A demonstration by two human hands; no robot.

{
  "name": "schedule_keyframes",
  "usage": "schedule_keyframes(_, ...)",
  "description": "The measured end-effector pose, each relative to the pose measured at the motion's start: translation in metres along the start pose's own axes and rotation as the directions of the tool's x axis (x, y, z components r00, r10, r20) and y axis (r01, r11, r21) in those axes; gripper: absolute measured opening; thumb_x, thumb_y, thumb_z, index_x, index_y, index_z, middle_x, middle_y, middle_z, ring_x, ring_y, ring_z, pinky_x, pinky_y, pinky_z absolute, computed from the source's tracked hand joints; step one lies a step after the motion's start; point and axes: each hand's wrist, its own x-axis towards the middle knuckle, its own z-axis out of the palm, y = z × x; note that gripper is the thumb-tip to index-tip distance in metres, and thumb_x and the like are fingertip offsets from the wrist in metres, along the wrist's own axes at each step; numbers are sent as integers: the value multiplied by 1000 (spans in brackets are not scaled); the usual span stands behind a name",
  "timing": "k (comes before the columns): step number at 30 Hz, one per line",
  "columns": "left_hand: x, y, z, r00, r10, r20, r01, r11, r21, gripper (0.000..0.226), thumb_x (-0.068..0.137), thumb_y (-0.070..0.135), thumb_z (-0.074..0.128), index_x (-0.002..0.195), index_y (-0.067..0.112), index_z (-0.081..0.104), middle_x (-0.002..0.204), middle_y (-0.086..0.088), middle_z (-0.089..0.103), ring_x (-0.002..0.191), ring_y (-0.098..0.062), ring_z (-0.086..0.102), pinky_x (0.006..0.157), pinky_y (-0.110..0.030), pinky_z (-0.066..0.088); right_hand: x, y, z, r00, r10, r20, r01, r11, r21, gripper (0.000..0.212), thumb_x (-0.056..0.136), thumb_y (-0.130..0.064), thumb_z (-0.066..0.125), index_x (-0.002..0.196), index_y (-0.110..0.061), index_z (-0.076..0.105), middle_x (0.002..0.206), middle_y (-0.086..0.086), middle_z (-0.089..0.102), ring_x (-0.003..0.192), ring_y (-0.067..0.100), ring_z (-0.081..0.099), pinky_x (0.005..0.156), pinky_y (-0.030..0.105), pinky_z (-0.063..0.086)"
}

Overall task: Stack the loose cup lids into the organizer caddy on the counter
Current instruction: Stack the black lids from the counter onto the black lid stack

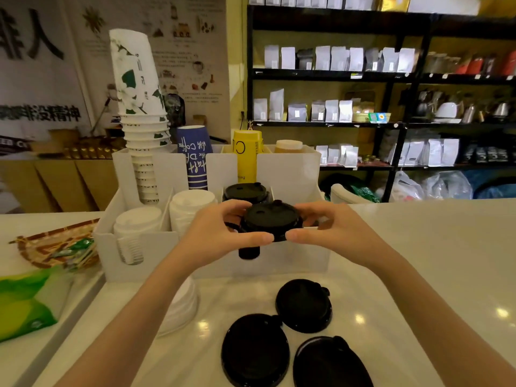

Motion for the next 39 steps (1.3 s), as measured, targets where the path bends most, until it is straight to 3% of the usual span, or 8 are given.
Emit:
schedule_keyframes(2,12,-2,-8,996,24,-81,-27,999,-30,78,45,50,80,112,19,56,108,1,66,99,-12,61,83,-29,52,13,-4,1,998,-52,-41,53,998,22,36,66,-45,69,101,-42,58,95,-20,61,94,6,57,78,22,47)
schedule_keyframes(5,31,-5,-17,989,23,-143,-36,996,-85,75,47,50,81,112,21,57,109,3,66,102,-11,60,86,-31,51,36,-3,6,988,-79,-129,87,995,50,45,72,-40,68,114,-33,56,103,-17,59,100,5,55,81,23,48)
schedule_keyframes(10,58,-16,-23,988,32,-149,-42,997,-63,64,59,43,75,117,30,54,116,9,55,110,-7,52,91,-33,49,69,3,24,969,-121,-215,140,987,78,52,73,-39,68,122,-27,53,112,-13,60,98,-4,51,77,8,37)
schedule_keyframes(15,71,-31,-23,990,33,-136,-19,995,102,66,73,27,69,132,21,39,118,12,47,110,-4,44,79,-9,34,89,16,39,959,-114,-258,131,990,49,58,71,-40,70,124,-23,53,120,-6,62,110,8,52,84,12,38)
schedule_keyframes(19,72,-27,-24,995,90,-47,-76,969,236,57,74,26,67,126,26,42,102,22,45,96,6,42,71,-3,30,94,20,48,955,-110,-275,118,993,12,60,68,-43,72,121,-20,55,118,-5,61,108,9,52,82,11,37)
schedule_keyframes(24,73,-29,-28,998,57,19,-60,957,283,57,76,31,64,128,24,43,111,15,47,105,-1,39,77,-6,32,94,20,52,962,-74,-263,81,997,18,63,67,-44,71,121,-22,50,115,-5,58,106,8,50,78,12,39)
schedule_keyframes(28,75,-34,-31,999,14,35,-25,940,339,62,74,38,65,130,24,42,135,4,46,119,-9,39,100,-29,36,92,19,54,963,-57,-262,59,998,-3,70,68,-48,69,129,-25,43,127,-1,56,114,14,50,90,27,42)
schedule_keyframes(39,73,-30,-35,997,-2,82,-31,920,391,62,70,34,69,127,25,46,136,3,49,119,-12,42,100,-32,37,87,18,61,934,-166,-316,95,969,-228,66,65,-57,66,120,-23,52,115,-4,61,108,12,50,82,22,38)
